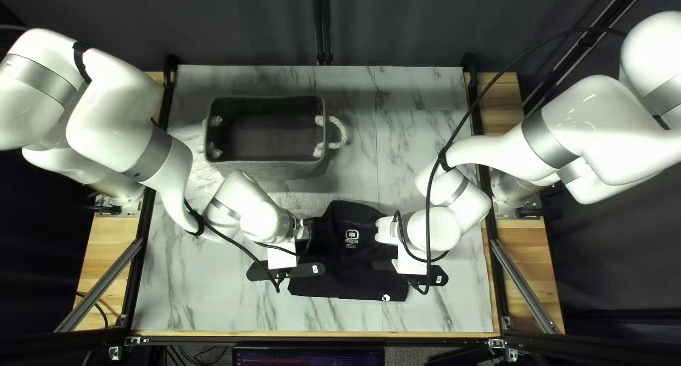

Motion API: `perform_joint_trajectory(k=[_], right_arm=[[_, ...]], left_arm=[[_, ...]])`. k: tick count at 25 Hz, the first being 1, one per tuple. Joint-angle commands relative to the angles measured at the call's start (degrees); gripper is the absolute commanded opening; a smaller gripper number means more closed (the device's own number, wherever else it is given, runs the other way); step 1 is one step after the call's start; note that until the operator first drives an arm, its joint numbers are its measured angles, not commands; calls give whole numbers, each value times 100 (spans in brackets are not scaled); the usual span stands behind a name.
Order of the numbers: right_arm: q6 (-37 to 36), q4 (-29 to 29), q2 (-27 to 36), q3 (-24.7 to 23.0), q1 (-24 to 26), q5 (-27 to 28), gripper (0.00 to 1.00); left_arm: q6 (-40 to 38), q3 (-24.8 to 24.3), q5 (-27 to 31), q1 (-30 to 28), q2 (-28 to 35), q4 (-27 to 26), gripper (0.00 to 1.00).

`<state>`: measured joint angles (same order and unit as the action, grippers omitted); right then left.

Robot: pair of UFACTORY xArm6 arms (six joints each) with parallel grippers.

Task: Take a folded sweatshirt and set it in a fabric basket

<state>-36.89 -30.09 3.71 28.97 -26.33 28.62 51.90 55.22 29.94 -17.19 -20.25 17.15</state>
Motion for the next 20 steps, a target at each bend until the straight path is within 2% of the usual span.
perform_joint_trajectory(k=[1,10,11,14,16,17,18,19,20], right_arm=[[-9,3,6,3,0,5,0],[4,-13,-5,9,-1,-1,0],[2,-11,-1,7,-3,0,0],[12,-15,17,-4,-12,7,0],[13,-15,16,-4,-13,8,0],[12,-15,16,-4,-12,8,0],[10,-14,15,-3,-13,9,0],[11,-14,12,-3,-13,7,0],[10,-14,9,-2,-13,6,0]], left_arm=[[29,7,-5,6,-17,-21,100],[176,25,-9,14,-40,-163,100],[219,9,-29,23,-35,-200,96],[321,-34,-95,46,-32,-284,93],[389,-48,-116,57,-30,-342,79],[433,-46,-113,62,-24,-377,49],[466,-43,-108,64,-22,-400,6],[523,-28,-90,66,-20,-441,0],[548,-20,-81,67,-21,-458,0]])
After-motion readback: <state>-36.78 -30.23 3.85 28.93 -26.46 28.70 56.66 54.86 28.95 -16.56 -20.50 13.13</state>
